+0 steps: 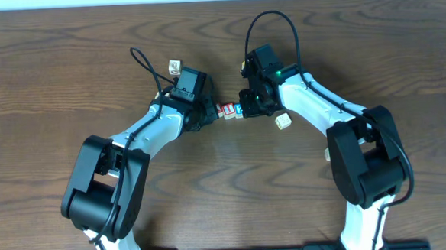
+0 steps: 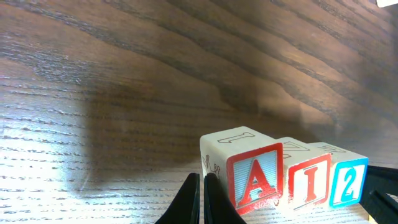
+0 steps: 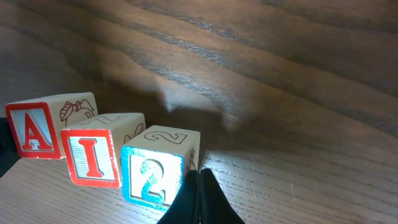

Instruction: Spell out Ai2

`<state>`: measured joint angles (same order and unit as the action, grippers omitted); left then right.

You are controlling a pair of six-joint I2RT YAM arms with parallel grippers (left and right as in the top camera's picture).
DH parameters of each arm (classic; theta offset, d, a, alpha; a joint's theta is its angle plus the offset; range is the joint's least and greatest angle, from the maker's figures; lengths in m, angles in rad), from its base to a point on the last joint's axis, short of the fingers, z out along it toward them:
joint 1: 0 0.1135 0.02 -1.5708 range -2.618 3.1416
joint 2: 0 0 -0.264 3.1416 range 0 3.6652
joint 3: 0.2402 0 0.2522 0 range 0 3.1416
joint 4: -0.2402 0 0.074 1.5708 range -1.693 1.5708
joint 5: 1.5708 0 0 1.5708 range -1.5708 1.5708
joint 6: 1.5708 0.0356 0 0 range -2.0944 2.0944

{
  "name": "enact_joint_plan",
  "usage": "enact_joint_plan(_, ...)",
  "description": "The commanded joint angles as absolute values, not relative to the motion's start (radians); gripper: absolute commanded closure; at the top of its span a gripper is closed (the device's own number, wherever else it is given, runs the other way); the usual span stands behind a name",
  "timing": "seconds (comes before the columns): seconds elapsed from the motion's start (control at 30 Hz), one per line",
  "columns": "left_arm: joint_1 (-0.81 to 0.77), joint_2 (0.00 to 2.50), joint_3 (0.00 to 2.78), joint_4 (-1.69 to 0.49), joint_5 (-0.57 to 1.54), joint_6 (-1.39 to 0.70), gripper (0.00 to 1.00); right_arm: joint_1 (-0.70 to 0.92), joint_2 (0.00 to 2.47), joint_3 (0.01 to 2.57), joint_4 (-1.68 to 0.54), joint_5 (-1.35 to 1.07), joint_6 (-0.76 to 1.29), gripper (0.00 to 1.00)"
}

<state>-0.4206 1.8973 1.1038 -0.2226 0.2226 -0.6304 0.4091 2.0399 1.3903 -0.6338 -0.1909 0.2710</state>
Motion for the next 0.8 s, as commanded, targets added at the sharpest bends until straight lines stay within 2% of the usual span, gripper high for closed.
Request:
enact_joint_plan(0.0, -0.419, 1.908, 1.098, -0.211, 0.189, -0.605, 0.94, 0.421, 2.051, 1.385, -0.627, -0.191, 0.284, 0.99)
enact_joint_plan(0.77, -0.417, 1.908, 1.098, -0.179, 0.184, -0.553, 0.94, 0.441, 2.051, 1.385, -0.606, -0.191, 0.294, 0.99)
